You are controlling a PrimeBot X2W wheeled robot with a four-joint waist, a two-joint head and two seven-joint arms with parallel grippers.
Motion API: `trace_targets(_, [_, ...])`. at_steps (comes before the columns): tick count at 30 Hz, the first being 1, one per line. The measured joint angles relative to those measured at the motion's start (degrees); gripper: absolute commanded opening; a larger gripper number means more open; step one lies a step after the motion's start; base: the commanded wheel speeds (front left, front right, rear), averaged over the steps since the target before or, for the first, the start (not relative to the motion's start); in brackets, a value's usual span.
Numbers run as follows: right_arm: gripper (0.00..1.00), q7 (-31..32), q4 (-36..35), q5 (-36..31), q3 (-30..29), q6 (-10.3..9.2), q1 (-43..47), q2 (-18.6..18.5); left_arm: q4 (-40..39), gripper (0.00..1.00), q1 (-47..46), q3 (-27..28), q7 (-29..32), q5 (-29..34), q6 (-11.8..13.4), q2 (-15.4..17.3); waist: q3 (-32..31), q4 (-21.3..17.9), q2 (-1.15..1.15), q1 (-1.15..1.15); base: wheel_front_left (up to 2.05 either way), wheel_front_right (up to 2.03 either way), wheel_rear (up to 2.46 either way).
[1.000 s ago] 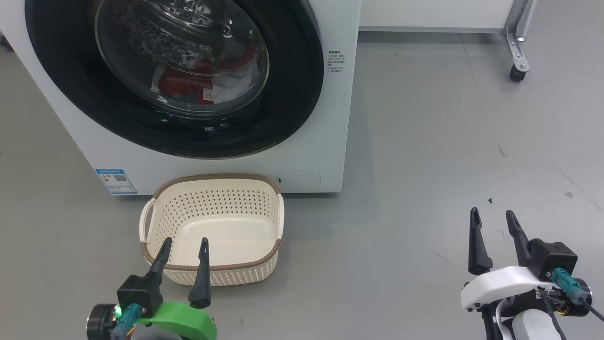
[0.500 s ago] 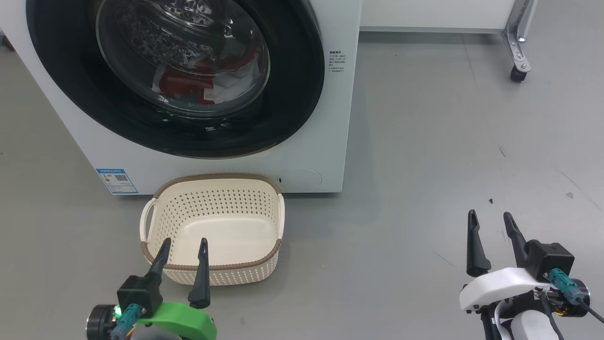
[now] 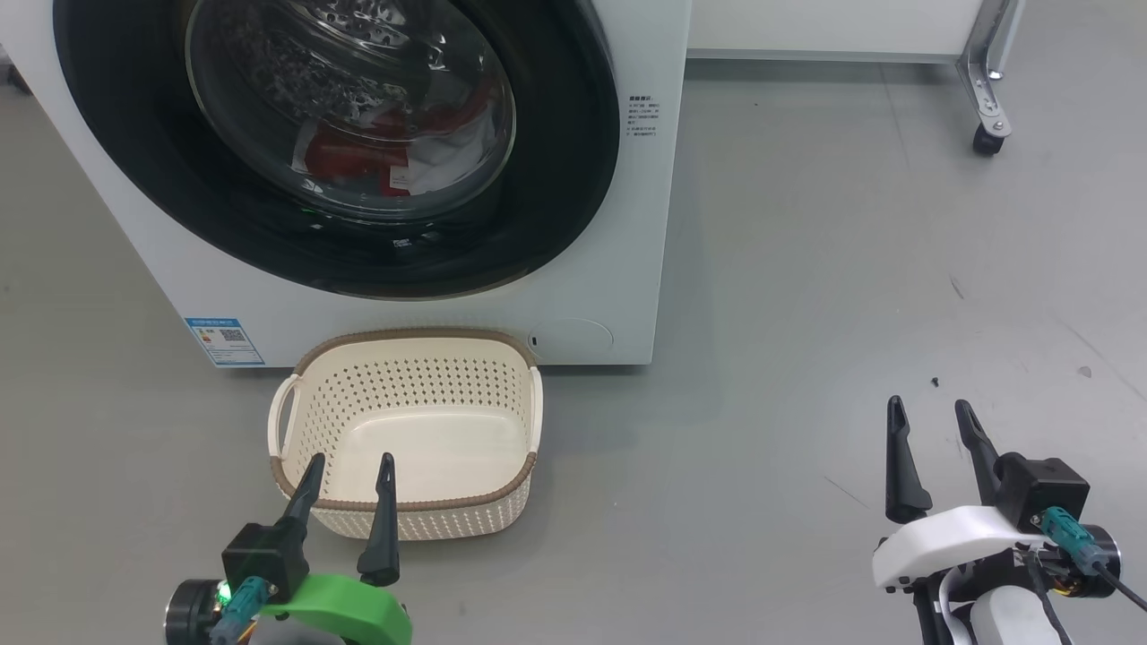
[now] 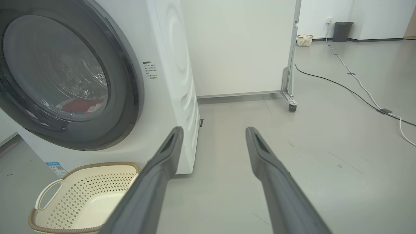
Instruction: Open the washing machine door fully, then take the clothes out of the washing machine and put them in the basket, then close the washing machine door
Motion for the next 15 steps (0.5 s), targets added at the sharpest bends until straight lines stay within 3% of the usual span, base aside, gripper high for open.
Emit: trace_targets(15, [1.0, -0.5, -0.7, -0.7, 0.6, 1.0, -0.4, -0.6, 0.0, 1.0, -0.1, -1.2, 0.0, 0.0, 0.0, 0.0, 0.7, 0.6, 0.0, 0.0, 0.0, 0.0, 0.0])
